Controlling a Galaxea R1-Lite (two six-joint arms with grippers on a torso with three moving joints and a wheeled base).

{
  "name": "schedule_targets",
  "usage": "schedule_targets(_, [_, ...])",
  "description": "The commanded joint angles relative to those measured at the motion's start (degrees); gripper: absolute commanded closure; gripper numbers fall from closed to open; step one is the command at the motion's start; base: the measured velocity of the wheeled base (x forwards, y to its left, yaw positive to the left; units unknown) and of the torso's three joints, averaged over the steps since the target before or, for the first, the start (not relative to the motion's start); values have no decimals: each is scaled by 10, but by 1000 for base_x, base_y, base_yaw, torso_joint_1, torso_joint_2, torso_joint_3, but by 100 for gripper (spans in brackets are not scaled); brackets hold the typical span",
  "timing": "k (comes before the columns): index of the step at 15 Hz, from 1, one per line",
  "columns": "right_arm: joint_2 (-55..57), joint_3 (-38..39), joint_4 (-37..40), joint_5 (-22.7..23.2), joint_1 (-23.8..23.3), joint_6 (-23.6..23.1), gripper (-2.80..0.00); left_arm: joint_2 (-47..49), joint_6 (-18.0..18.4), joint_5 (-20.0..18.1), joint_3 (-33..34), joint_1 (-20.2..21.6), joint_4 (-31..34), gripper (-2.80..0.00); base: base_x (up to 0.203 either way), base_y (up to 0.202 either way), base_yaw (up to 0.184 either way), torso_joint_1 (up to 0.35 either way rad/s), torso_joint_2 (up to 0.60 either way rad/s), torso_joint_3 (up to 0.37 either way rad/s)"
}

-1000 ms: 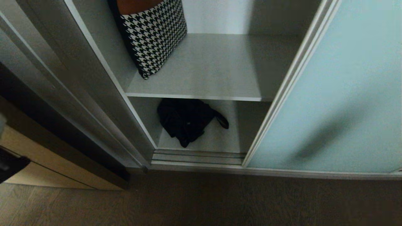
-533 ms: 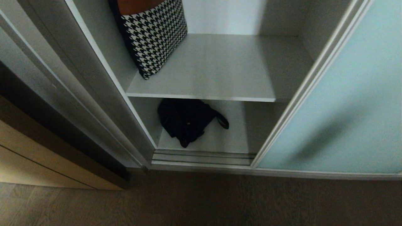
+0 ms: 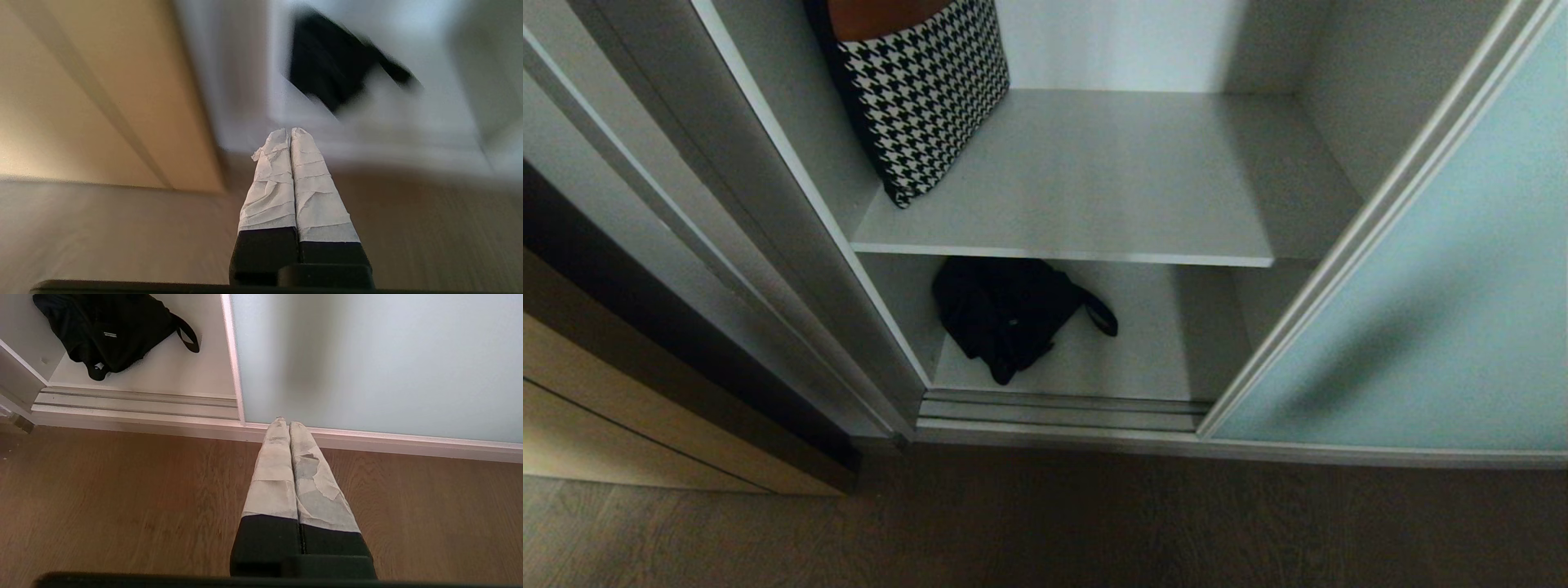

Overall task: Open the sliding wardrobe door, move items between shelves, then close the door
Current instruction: Open the door

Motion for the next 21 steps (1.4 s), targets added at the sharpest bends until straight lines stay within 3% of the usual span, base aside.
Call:
schedule_targets(1, [-1, 0, 0, 0, 0, 0, 0, -7, 7, -38, -16, 1, 65, 0, 0, 0, 0, 0, 0, 0])
schedule_targets(2, [-1, 0, 0, 0, 0, 0, 0, -7, -12, -38, -27, 1, 99, 0, 0, 0, 0, 0, 0, 0])
schedule_targets(4, [0, 0, 0, 0, 0, 0, 0, -7, -84, -35, -30, 1, 109, 0, 0, 0, 0, 0, 0, 0])
schedule_targets(5, [0, 0, 0, 0, 0, 0, 0, -7, -96, -34, -30, 1, 108, 0, 0, 0, 0, 0, 0, 0])
schedule_targets(6, [-1, 0, 0, 0, 0, 0, 0, -6, -83, -33, -30, 1, 106, 0, 0, 0, 0, 0, 0, 0])
schedule_targets(7, [0, 0, 0, 0, 0, 0, 0, -6, -45, -33, -31, 1, 105, 0, 0, 0, 0, 0, 0, 0])
schedule_targets(9, [-1, 0, 0, 0, 0, 0, 0, -7, 65, -34, -26, 1, 90, 0, 0, 0, 0, 0, 0, 0])
schedule_targets(10, [-1, 0, 0, 0, 0, 0, 0, -7, 95, -26, -11, 1, 68, 0, 0, 0, 0, 0, 0, 0])
schedule_targets(11, [0, 0, 0, 0, 0, 0, 0, -6, 94, -18, 3, 1, 65, 0, 0, 0, 0, 0, 0, 0])
schedule_targets(13, [0, 0, 0, 0, 0, 0, 0, -7, 46, -5, -13, 1, 103, 0, 0, 0, 0, 0, 0, 0])
schedule_targets(16, [0, 0, 0, 0, 0, 0, 0, -8, 30, 6, -2, 1, 65, 0, 0, 0, 0, 0, 0, 0])
schedule_targets(21, [-1, 0, 0, 0, 0, 0, 0, -7, 27, 10, 1, 1, 58, 0, 0, 0, 0, 0, 0, 0])
